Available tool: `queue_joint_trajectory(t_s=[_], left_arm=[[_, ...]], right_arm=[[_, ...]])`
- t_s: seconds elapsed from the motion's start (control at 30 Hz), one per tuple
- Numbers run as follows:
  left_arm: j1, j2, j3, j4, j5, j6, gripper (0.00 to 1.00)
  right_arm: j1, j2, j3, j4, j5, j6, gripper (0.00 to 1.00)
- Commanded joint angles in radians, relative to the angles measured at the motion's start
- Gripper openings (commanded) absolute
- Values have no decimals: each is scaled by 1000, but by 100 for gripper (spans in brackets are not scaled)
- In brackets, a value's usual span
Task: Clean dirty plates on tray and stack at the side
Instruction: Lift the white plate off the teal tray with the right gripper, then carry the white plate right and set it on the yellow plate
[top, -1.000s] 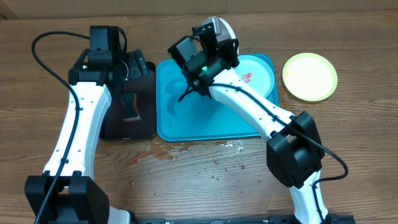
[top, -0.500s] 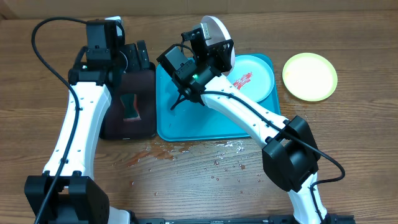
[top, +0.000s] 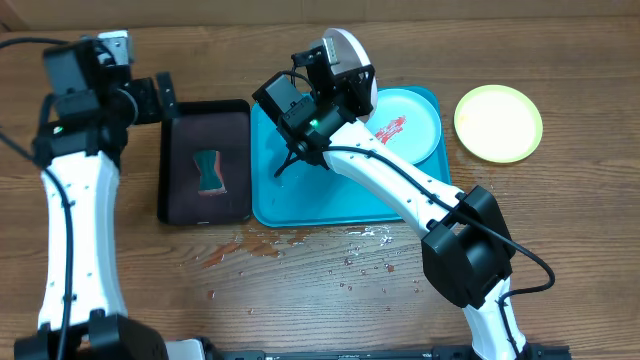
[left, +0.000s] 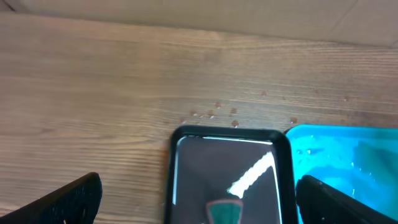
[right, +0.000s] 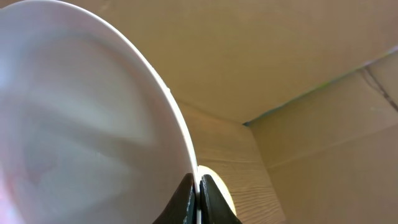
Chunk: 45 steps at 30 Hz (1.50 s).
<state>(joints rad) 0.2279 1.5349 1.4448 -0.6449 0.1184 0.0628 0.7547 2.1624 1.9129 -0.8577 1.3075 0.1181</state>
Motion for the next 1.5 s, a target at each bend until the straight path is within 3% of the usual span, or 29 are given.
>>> queue_joint_trajectory(t_s=[0.0,0.5,0.83,1.13,1.47], left_arm=[[-3,-45,11,-13,11,74,100],[-3,-45,11,-13,-6,72,100],[-3,-44,11,-13,-6,72,100],[-3,-44,11,-13,-6,72,100],[-3,-44,11,-13,-6,72,100]], right_arm=[[3,-43,32,0,-48,16,4],[-2,-43,32,-2,-106,19,4],[-142,-53,32,-45,-706,65,4],[-458,-151,32,-56,-1240,66,4],[-922,-155,21,-137,-1400,96,4]])
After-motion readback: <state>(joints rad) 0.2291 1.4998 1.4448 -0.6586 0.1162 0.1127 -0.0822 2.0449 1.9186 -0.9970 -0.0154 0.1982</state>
